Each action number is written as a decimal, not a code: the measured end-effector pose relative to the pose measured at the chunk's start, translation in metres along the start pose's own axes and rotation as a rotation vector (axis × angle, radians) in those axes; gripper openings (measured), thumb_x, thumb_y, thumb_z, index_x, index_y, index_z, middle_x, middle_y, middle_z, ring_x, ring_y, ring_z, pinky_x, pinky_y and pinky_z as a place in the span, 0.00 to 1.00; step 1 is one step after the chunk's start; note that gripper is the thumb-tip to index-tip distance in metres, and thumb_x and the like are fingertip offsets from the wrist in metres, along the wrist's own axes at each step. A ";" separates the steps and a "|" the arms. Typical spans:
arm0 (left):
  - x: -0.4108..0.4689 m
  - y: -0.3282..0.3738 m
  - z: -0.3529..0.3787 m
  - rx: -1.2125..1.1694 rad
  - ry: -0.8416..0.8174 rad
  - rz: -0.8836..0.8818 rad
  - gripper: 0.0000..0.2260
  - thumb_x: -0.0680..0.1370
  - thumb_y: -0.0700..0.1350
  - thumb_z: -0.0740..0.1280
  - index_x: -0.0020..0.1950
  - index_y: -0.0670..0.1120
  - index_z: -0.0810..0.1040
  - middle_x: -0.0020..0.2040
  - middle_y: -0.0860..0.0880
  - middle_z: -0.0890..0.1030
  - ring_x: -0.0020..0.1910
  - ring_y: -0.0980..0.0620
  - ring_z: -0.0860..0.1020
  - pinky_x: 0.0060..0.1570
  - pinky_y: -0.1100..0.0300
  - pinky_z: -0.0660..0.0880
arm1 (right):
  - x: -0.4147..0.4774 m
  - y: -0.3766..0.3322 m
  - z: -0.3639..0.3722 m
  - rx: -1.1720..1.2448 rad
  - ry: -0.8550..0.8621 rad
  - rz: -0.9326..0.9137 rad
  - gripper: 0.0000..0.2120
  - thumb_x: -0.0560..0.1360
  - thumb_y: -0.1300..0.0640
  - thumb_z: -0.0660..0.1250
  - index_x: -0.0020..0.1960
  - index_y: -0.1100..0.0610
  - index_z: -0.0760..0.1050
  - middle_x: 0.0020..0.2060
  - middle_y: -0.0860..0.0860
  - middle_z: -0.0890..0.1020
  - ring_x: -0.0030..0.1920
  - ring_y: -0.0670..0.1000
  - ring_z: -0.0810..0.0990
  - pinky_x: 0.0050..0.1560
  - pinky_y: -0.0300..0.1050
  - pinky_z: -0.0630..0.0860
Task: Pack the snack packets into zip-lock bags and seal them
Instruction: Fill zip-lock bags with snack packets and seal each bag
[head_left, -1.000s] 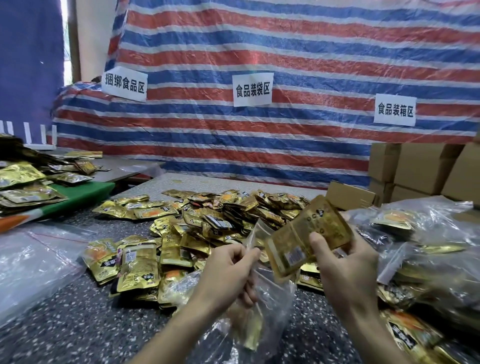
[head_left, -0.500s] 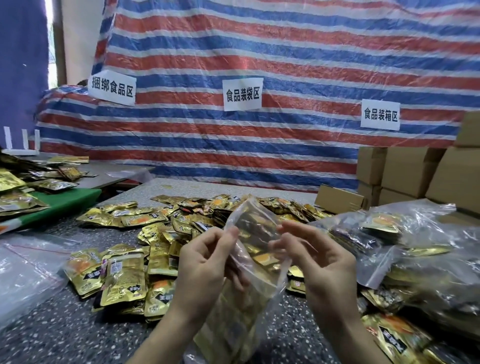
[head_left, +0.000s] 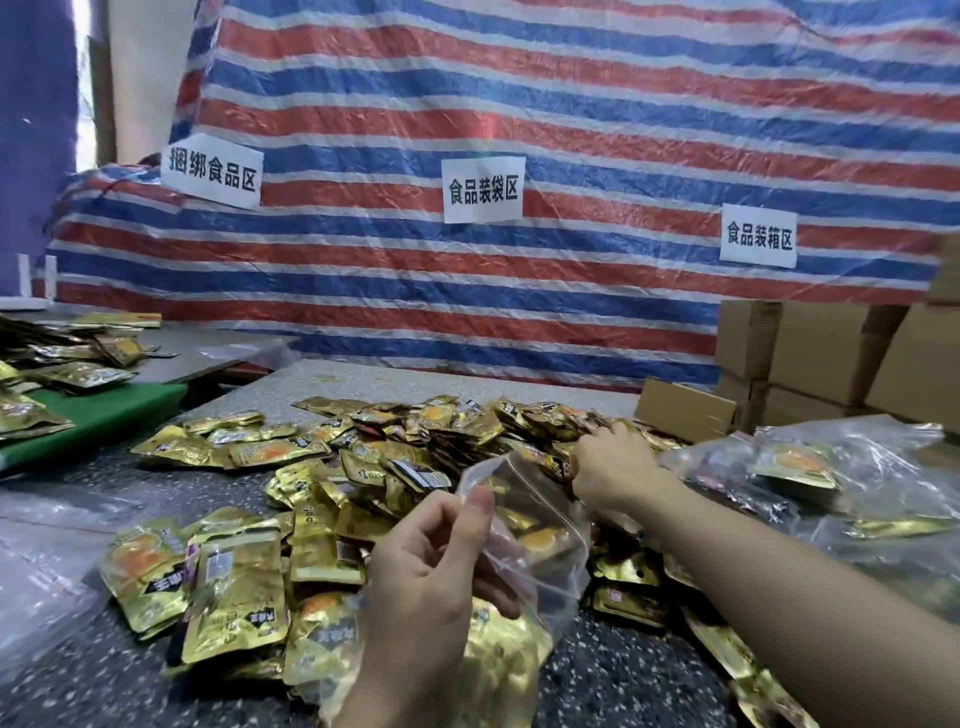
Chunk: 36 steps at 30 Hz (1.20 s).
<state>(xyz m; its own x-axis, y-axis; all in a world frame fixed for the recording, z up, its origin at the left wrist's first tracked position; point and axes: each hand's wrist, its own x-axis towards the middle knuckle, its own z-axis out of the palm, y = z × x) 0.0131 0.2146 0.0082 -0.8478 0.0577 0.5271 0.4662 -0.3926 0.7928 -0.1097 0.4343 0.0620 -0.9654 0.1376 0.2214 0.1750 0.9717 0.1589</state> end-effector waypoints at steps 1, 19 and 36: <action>0.001 0.001 0.000 0.003 -0.004 0.002 0.17 0.73 0.57 0.67 0.36 0.43 0.79 0.34 0.40 0.82 0.27 0.38 0.79 0.24 0.56 0.76 | 0.007 0.000 0.005 -0.049 -0.053 0.003 0.11 0.77 0.57 0.60 0.57 0.54 0.77 0.61 0.57 0.76 0.62 0.59 0.70 0.63 0.56 0.70; 0.006 0.004 -0.005 -0.021 -0.003 0.002 0.19 0.75 0.58 0.69 0.35 0.43 0.78 0.33 0.40 0.81 0.26 0.38 0.79 0.23 0.57 0.74 | 0.010 0.007 -0.037 0.462 0.436 0.162 0.09 0.75 0.66 0.66 0.48 0.58 0.84 0.44 0.57 0.84 0.41 0.57 0.80 0.45 0.52 0.81; 0.004 0.000 -0.003 -0.043 0.047 -0.050 0.17 0.75 0.52 0.66 0.39 0.37 0.77 0.32 0.40 0.81 0.25 0.44 0.79 0.22 0.59 0.75 | -0.137 0.013 -0.091 1.585 0.406 0.075 0.05 0.73 0.71 0.71 0.47 0.64 0.82 0.45 0.62 0.84 0.41 0.57 0.87 0.35 0.50 0.84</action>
<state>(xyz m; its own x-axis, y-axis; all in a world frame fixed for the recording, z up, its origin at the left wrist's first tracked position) 0.0087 0.2124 0.0095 -0.8812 0.0356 0.4714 0.4125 -0.4293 0.8034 0.0420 0.4104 0.1209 -0.8083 0.3832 0.4470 -0.3924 0.2153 -0.8942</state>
